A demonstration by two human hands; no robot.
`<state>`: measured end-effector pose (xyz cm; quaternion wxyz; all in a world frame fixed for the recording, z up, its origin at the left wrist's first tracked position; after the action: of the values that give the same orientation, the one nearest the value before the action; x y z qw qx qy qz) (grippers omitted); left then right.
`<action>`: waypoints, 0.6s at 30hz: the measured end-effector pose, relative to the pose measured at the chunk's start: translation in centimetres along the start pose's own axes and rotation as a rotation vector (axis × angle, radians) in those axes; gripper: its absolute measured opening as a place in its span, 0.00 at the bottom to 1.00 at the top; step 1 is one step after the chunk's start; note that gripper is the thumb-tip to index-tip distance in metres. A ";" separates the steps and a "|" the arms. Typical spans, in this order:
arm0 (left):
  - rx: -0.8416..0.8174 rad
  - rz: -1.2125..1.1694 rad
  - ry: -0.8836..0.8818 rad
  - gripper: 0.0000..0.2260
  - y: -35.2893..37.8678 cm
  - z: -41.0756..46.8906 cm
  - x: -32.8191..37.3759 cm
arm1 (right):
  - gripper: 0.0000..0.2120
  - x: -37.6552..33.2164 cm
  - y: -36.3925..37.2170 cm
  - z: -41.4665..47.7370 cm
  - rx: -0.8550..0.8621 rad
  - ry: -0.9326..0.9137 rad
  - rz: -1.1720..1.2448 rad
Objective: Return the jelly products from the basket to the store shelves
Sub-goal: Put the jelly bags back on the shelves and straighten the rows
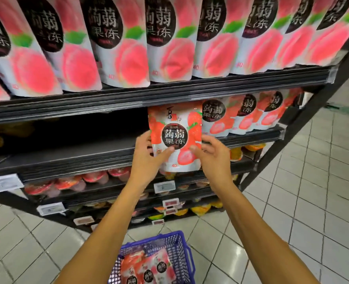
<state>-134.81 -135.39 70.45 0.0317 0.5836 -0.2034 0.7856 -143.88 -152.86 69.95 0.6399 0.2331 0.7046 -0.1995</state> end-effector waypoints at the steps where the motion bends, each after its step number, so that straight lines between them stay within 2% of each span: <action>1: 0.009 0.092 0.037 0.28 0.2 0.2 0.4 | 0.12 -0.3 -0.1 0.6 0.021 -0.018 -0.001; 5: 0.062 0.313 0.148 0.31 1.4 0.1 2.1 | 0.15 -1.4 0.1 2.5 0.083 -0.080 0.029; 9: 0.063 0.317 0.096 0.35 3.0 -0.9 2.1 | 0.14 -1.7 0.2 4.0 0.120 -0.114 0.041; 13: 0.148 0.398 0.113 0.35 3.2 -1.2 2.5 | 0.13 -1.8 0.1 4.3 0.162 -0.142 0.076; 15: 0.112 0.372 0.114 0.34 3.5 -1.1 2.5 | 0.13 -1.8 0.4 4.4 0.153 -0.156 0.063; 18: 0.042 0.373 0.071 0.32 4.1 -1.0 1.9 | 0.07 -1.5 0.8 4.6 0.091 -0.145 -0.013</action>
<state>-137.51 -139.11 70.86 -0.1194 0.5081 -0.2904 0.8020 -139.59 -155.04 70.99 0.6767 0.2426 0.6479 -0.2519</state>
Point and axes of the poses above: each hand's wrist, its own z-axis towards the middle knuckle, its own y-axis out of the palm, x = y × z, the point moved 7 cm from there along z, towards the middle knuckle, and after that the axes turned 8 degrees about y, right-handed, at the moved point
